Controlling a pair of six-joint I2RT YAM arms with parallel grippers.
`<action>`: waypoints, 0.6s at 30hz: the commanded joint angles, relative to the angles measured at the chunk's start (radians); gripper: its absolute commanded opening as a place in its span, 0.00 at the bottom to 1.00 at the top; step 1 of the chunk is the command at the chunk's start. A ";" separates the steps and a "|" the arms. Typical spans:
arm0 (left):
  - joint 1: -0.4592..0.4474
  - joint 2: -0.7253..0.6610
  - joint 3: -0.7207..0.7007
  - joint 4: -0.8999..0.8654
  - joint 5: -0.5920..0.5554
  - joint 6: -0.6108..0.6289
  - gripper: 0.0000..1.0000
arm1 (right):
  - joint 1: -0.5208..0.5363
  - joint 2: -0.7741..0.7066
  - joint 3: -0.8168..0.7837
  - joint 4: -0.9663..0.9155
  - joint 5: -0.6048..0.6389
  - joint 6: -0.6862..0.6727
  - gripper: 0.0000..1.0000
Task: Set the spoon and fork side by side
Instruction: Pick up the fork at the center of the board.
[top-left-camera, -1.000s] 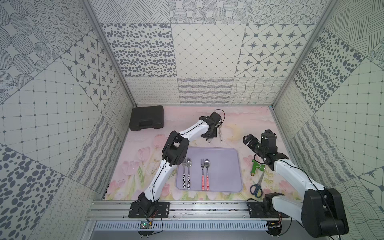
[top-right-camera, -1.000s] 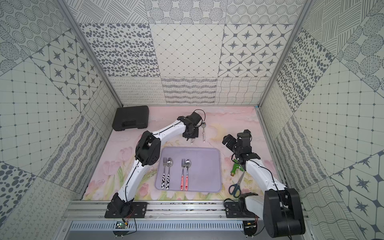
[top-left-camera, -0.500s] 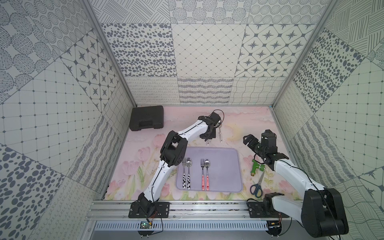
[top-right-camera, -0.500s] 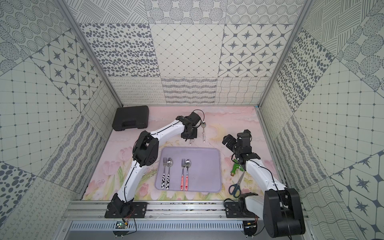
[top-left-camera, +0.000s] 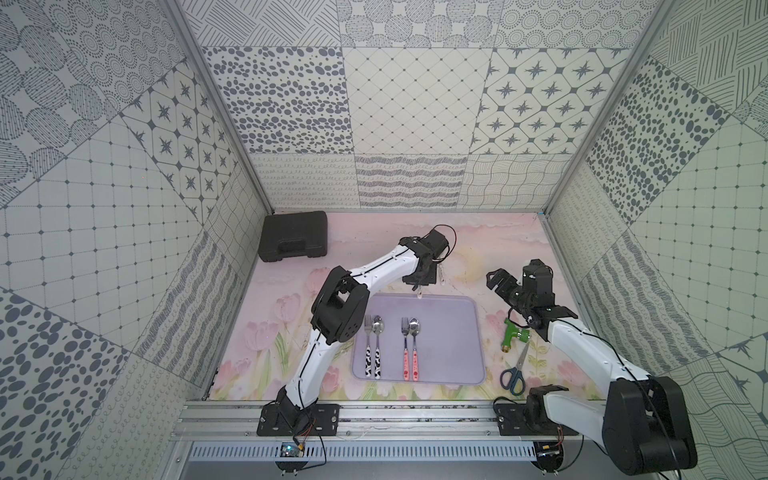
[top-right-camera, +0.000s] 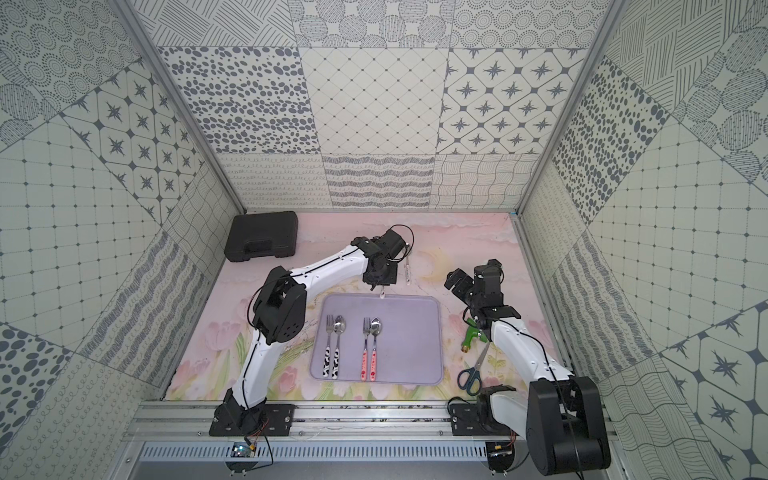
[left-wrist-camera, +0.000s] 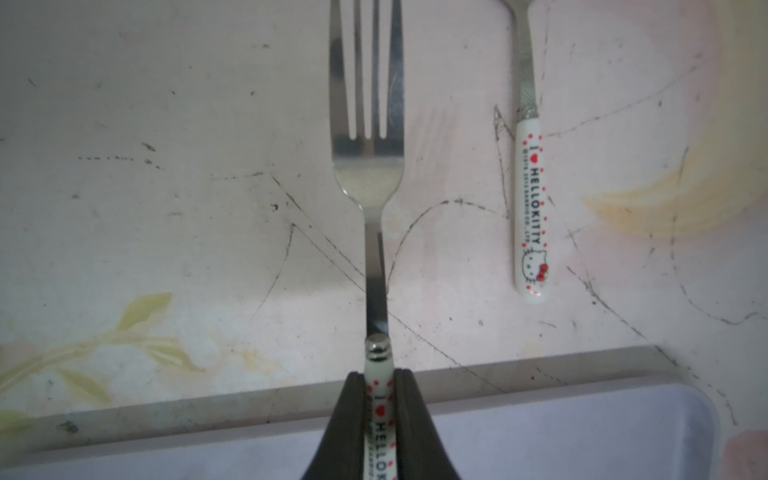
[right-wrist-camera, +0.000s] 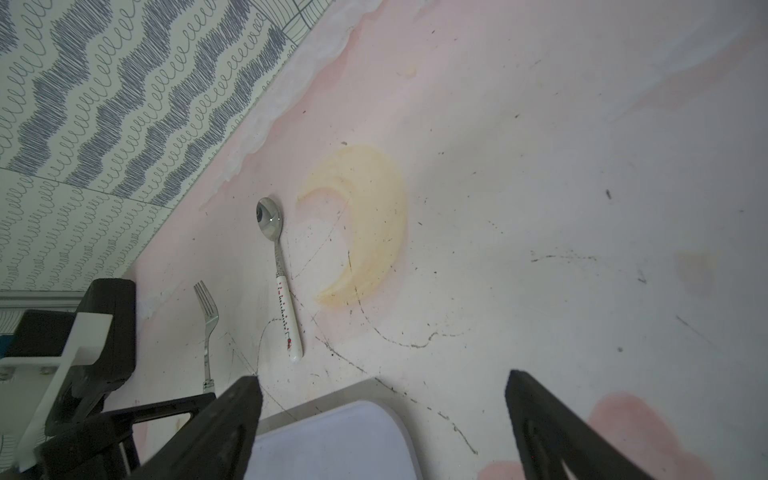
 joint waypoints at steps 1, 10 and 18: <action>-0.037 -0.069 -0.080 0.024 -0.015 -0.061 0.01 | 0.005 -0.006 0.015 0.026 0.014 -0.011 0.97; -0.115 -0.180 -0.233 0.065 -0.016 -0.130 0.02 | 0.005 -0.013 0.014 0.026 0.011 -0.010 0.97; -0.203 -0.260 -0.355 0.097 -0.039 -0.206 0.02 | 0.005 -0.021 0.012 0.026 0.009 -0.007 0.97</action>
